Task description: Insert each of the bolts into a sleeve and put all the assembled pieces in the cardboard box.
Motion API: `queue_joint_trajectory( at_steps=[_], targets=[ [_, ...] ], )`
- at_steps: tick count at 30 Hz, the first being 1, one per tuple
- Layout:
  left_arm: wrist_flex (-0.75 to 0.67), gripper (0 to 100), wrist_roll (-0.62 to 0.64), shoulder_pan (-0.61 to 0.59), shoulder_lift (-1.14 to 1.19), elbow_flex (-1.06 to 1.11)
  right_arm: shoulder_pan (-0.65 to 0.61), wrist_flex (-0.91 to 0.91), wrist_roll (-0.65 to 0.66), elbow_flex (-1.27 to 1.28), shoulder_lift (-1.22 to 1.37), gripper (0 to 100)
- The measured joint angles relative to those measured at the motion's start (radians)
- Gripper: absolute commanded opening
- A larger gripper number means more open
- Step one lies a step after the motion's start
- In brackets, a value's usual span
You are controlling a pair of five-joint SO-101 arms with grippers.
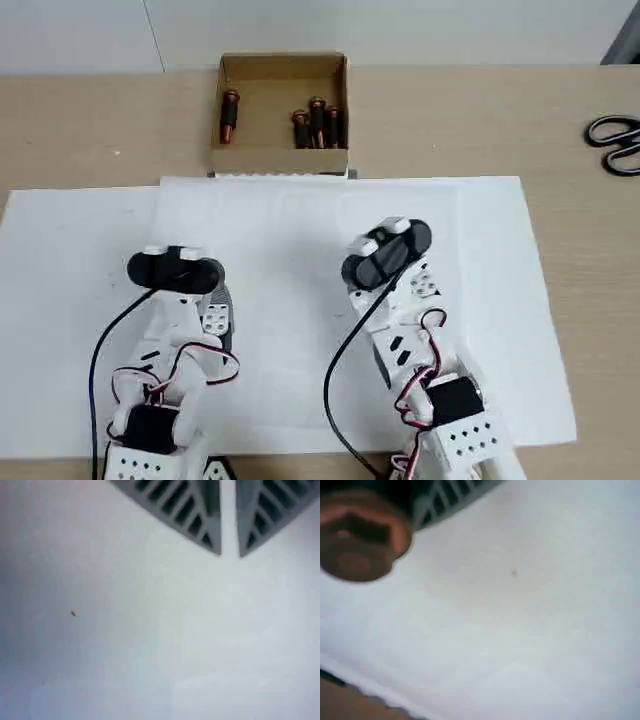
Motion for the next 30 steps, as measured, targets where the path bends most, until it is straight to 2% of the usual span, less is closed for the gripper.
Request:
queue_joint_trajectory(
  at_steps=[8, 11, 16, 24, 30],
  targets=[
    [0.0, 1, -0.011, -0.015, 0.0, 0.0, 0.003, 0.008, -0.002, 0.0, 0.0, 0.3],
    [0.005, 1, -0.008, -0.058, 0.0, 0.0, 0.0, 0.008, -0.012, 0.0, 0.0, 0.3],
    [0.005, 1, -0.008, -0.161, 0.0, 0.0, 0.0, 0.015, -0.106, -0.057, 0.021, 0.3],
    [0.005, 1, 0.011, -0.19, 0.0, 0.0, 0.0, 0.204, -0.209, -0.451, 0.338, 0.2],
    [0.005, 1, 0.011, -0.196, 0.0, 0.0, 0.0, 0.229, -0.213, -0.784, 0.654, 0.2]
  ],
)
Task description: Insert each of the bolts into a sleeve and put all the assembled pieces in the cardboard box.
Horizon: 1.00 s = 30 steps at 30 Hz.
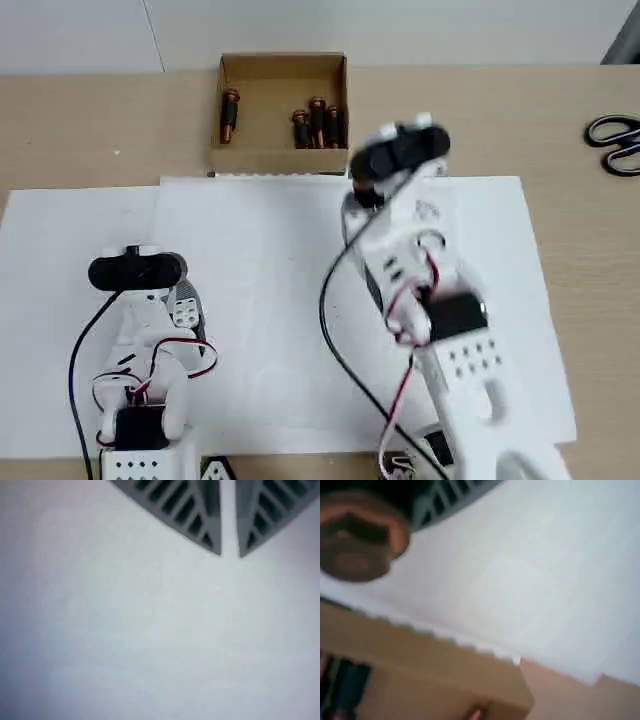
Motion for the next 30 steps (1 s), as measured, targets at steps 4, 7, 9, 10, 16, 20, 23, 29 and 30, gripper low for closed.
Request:
queue_joint_trajectory(
  at_steps=[4, 7, 9, 10, 16, 20, 23, 29, 30],
  targets=[
    [0.0, 1, 0.011, 0.0, 0.0, 0.0, 0.0, 0.083, 0.0, -0.233, 0.199, 0.2],
    [0.0, 1, 0.026, 0.0, 0.0, 0.0, 0.0, 0.176, 0.0, -0.43, 0.364, 0.2],
    [0.0, 1, 0.028, 0.0, 0.0, 0.0, 0.0, 0.229, 0.0, -0.571, 0.471, 0.2],
    [0.0, 1, 0.028, 0.0, 0.0, 0.0, 0.003, 0.245, 0.0, -0.64, 0.528, 0.2],
    [0.0, 1, 0.028, 0.018, 0.0, 0.0, 0.005, 0.333, 0.002, -1.034, 0.844, 0.2],
    [0.0, 1, 0.028, 0.018, 0.0, 0.0, 0.005, 0.39, 0.066, -1.275, 1.033, 0.2],
    [0.0, 1, 0.028, 0.018, 0.0, 0.0, 0.009, 0.39, 0.084, -1.412, 1.166, 0.2],
    [0.0, 1, 0.028, 0.018, 0.0, 0.0, 0.031, 0.334, 0.089, -1.651, 1.41, 0.2],
    [0.0, 1, 0.028, 0.018, 0.0, 0.0, 0.031, 0.316, 0.089, -1.691, 1.445, 0.2]
  ],
)
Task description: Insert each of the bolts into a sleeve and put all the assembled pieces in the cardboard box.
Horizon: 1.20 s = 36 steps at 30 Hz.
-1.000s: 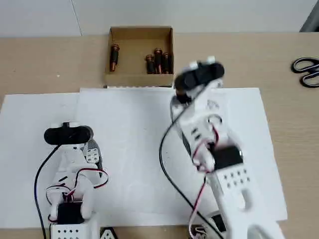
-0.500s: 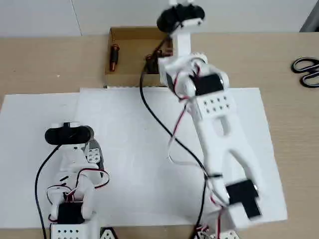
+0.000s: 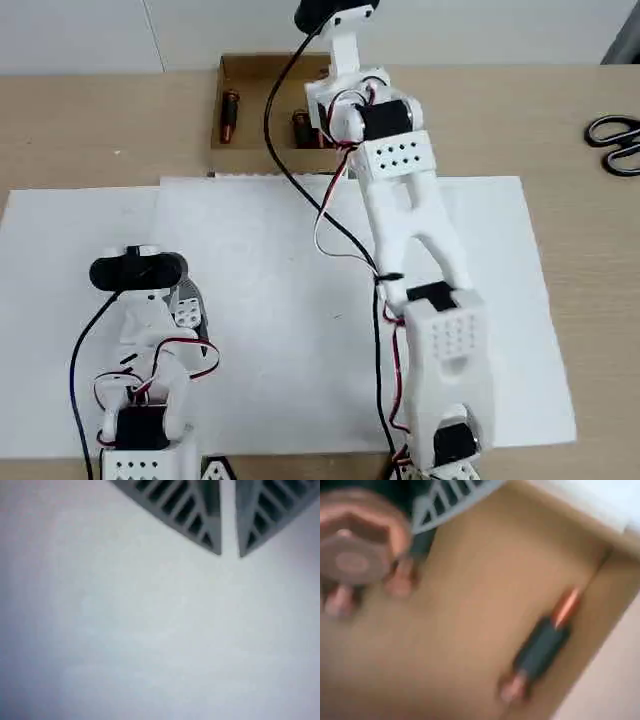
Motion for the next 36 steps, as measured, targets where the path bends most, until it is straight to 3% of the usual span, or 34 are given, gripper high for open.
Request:
queue_joint_trajectory(
  at_steps=[8, 20, 23, 28, 36],
  targets=[
    [0.0, 1, 0.0, 0.0, 0.0, 0.0, -0.003, -0.132, 0.0, -0.238, 0.242, 0.2],
    [0.0, 1, 0.0, 0.0, 0.0, 0.0, -0.003, -0.233, 0.0, -0.298, 0.489, 0.6],
    [0.0, 1, 0.0, 0.0, 0.0, 0.0, -0.003, -0.233, 0.0, -0.316, 0.526, 5.8],
    [0.0, 1, 0.0, 0.0, 0.0, 0.0, -0.005, -0.187, 0.0, -0.322, 0.532, 23.0],
    [0.0, 1, 0.0, 0.0, 0.0, 0.0, -0.009, -0.133, 0.003, -0.407, 0.534, 23.7]
  ],
)
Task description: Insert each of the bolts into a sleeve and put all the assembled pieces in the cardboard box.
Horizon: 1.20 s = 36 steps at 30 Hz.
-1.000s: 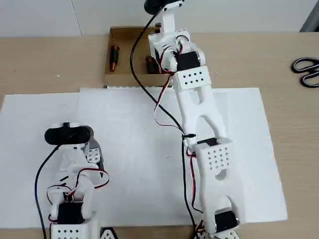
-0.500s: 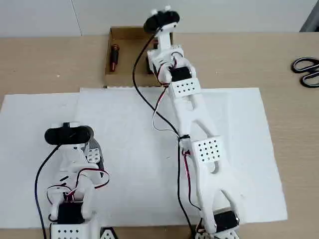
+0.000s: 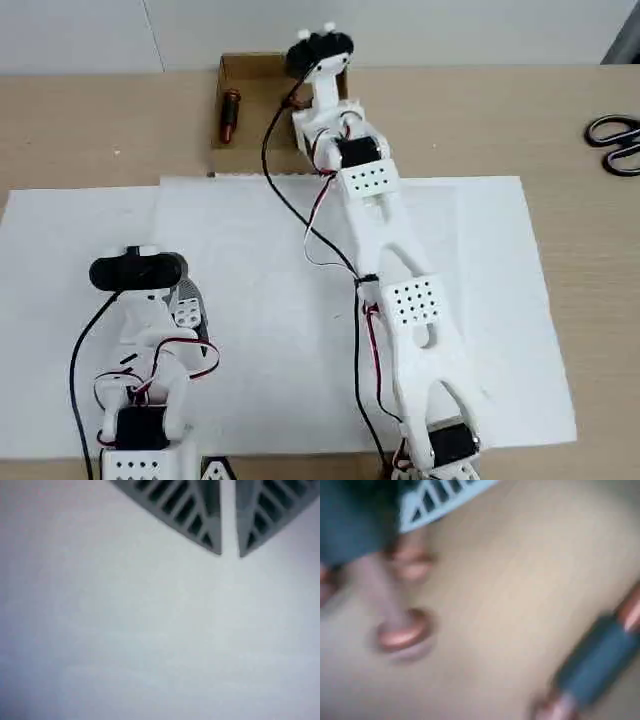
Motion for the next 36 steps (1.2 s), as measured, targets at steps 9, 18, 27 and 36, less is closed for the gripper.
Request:
queue_joint_trajectory(
  at_steps=[9, 18, 27, 36],
  targets=[
    [0.0, 1, 0.0, 0.0, 0.0, 0.0, -0.014, 0.184, 0.052, -0.224, -0.002, 23.7],
    [0.0, 1, 0.0, 0.0, 0.0, 0.0, 0.009, 0.396, 0.052, -0.245, -0.04, 23.7],
    [0.0, 1, 0.0, 0.0, 0.0, 0.0, 0.006, 0.479, 0.052, -0.247, -0.098, 0.1],
    [0.0, 1, 0.0, 0.0, 0.0, 0.0, 0.006, 0.585, 0.052, -0.247, -0.258, 0.4]
  ],
)
